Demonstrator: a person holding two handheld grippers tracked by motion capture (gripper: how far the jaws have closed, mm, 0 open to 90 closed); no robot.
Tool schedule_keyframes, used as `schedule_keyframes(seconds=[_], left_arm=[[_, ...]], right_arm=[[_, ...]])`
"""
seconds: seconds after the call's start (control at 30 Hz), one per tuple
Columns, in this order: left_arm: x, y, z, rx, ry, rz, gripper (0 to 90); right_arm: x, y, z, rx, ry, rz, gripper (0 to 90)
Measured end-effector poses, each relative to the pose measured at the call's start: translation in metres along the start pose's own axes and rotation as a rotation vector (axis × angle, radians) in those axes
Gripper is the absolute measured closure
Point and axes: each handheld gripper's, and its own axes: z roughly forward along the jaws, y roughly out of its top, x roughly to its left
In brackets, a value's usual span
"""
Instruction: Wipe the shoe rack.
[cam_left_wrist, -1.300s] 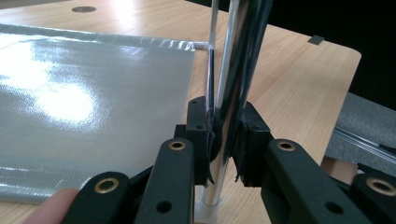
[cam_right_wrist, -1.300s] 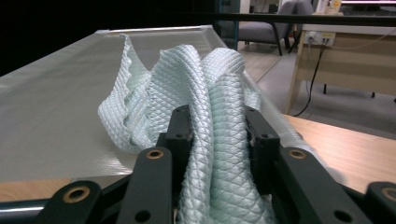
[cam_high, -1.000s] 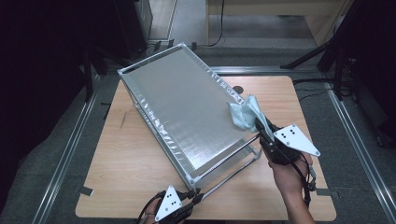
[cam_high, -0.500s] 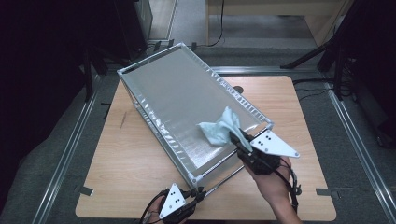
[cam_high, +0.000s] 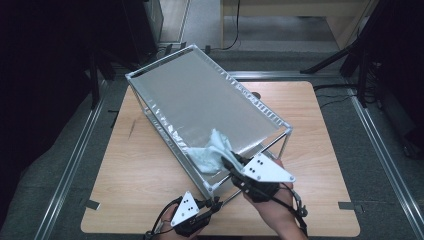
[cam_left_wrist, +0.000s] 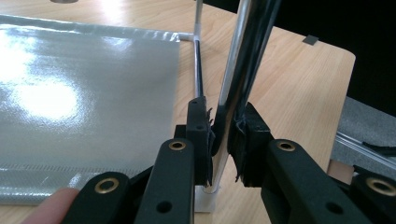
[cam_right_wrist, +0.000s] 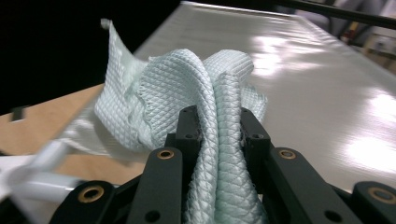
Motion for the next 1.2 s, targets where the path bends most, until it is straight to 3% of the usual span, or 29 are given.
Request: schedule_keyframes(seconds=[0.17,0.33,0.43,0.5,0.57,0.63,0.87,1.03,1.1,1.2], left_arm=[[0.004,0.002,0.004,0.010,-0.032,-0.005,78.3],[0.007,0.003,0.001,0.034,-0.060,0.044,79.5],[0.010,0.000,0.001,0.017,-0.079,0.032,79.2],[0.011,0.002,0.001,0.027,-0.073,0.051,79.3],[0.012,0.003,0.000,0.035,-0.046,0.053,79.6],[0.017,0.003,0.000,0.028,-0.033,0.030,79.5],[0.024,0.003,0.003,0.018,-0.074,-0.018,78.4],[0.024,0.003,0.005,0.011,-0.083,-0.025,78.0],[0.025,0.003,0.004,0.013,-0.087,-0.022,78.0],[0.024,0.003,0.005,0.016,-0.081,-0.016,78.1]], right_arm=[[-0.044,-0.001,-0.005,0.002,-0.123,0.040,74.4],[-0.084,-0.004,-0.005,0.017,-0.240,0.052,74.7],[-0.111,-0.005,-0.005,0.039,-0.316,0.070,76.5],[-0.118,-0.009,-0.006,0.033,-0.298,0.087,78.3],[-0.115,-0.009,-0.007,0.043,-0.315,0.069,79.7],[-0.112,-0.007,-0.009,0.066,-0.343,0.061,80.1],[-0.113,-0.012,-0.030,0.068,-0.333,0.123,78.9],[-0.113,-0.018,-0.035,0.023,-0.297,0.177,70.4],[-0.106,-0.018,-0.032,0.019,-0.296,0.170,70.9],[-0.088,-0.016,-0.024,0.023,-0.234,0.138,71.3]])
